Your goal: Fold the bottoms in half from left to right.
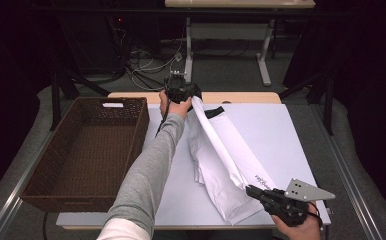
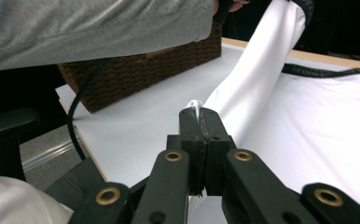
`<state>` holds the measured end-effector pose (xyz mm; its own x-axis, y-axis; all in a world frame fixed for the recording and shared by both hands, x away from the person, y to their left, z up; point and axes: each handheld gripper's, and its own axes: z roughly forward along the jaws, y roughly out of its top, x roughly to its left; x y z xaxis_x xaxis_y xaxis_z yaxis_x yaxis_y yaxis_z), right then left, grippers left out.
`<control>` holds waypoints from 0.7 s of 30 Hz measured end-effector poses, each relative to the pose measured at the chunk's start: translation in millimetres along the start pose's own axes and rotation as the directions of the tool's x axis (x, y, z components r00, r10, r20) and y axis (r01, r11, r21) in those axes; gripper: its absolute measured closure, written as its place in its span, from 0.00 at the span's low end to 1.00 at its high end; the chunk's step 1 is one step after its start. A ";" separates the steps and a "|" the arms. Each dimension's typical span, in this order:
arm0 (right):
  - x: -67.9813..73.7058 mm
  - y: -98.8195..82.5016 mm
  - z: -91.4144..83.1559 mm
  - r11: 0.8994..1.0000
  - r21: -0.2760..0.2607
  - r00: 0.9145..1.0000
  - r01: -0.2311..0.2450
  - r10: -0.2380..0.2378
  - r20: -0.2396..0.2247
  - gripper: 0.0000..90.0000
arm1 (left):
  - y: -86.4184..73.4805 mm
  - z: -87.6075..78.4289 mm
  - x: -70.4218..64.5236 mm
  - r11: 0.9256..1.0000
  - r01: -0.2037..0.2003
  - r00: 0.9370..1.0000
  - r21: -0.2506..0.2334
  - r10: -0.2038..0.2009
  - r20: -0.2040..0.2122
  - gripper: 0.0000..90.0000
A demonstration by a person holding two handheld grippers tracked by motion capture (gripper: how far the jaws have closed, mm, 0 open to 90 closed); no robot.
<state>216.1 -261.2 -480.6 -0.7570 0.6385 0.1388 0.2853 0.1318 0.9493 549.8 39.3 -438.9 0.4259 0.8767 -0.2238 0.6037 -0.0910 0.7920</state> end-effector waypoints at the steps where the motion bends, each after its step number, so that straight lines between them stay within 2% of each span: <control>1: -1.1 -1.8 -0.5 1.000 -0.004 1.000 -0.011 0.011 0.004 1.00 | -0.8 1.9 -0.9 1.000 0.001 1.000 0.001 -0.001 0.002 0.96; 11: -9.8 -12.6 -14.1 0.998 0.001 0.996 -0.058 0.058 0.062 1.00 | -5.8 20.2 -11.4 0.999 -0.019 1.000 0.031 0.019 0.007 0.96; 15: -11.7 -16.4 -17.5 0.998 -0.001 0.995 -0.058 0.057 0.080 1.00 | -7.7 26.7 -19.7 0.999 -0.034 0.999 0.031 0.033 0.012 0.96; 21: -15.3 -20.9 -26.5 0.998 -0.008 0.991 -0.066 0.066 0.118 1.00 | -6.9 32.7 -26.2 0.999 -0.034 0.999 0.030 0.034 0.019 0.96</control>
<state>206.1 -293.8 -495.1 -0.6621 0.7305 0.1672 0.3300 0.0839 0.9402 556.6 1.5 -457.1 0.4587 0.8640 -0.2076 0.6089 -0.1354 0.7816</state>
